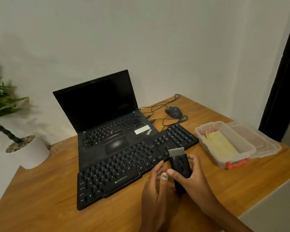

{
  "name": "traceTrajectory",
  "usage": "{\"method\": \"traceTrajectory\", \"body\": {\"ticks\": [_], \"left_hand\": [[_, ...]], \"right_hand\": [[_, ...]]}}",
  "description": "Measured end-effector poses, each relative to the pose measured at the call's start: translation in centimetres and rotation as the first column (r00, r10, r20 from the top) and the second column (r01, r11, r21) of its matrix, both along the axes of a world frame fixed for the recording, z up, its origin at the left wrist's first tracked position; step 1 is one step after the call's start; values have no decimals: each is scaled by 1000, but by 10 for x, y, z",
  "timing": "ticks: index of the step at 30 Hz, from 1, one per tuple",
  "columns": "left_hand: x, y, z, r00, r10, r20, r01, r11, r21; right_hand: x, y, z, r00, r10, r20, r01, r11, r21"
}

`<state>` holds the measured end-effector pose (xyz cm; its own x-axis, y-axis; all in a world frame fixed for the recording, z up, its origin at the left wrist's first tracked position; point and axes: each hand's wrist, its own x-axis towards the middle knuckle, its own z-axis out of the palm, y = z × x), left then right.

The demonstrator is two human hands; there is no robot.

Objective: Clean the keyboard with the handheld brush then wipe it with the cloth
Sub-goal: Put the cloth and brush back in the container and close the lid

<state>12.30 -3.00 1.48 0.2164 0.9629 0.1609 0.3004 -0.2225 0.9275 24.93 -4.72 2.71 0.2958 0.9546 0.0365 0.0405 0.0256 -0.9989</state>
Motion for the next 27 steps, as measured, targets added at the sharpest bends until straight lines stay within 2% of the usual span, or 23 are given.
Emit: {"method": "traceTrajectory", "body": {"ticks": [3, 6, 9, 12, 18, 27], "left_hand": [[1, -1, -3, 996, -23, -82, 28, 998, 56], [1, 1, -10, 995, -57, -85, 60, 998, 31], [-1, 4, -7, 988, -70, 137, 86, 990, -116], [0, 7, -5, 968, -42, 248, 93, 977, -195], [1, 9, -6, 966, -23, 256, 80, 974, -213], [0, 11, 3, 961, -74, 267, 147, 953, -266]], "right_hand": [[-8, -1, -4, 996, 8, 92, -11, 999, 42], [-7, 1, -6, 985, 10, 170, -20, 998, 56], [-8, 3, -10, 955, 19, 294, -38, 998, 58], [-11, 3, -18, 897, 44, 439, -89, 993, 83], [-10, 4, -19, 899, 72, 432, -126, 987, 98], [-9, 4, -22, 926, 65, 373, -118, 986, 121]]}}
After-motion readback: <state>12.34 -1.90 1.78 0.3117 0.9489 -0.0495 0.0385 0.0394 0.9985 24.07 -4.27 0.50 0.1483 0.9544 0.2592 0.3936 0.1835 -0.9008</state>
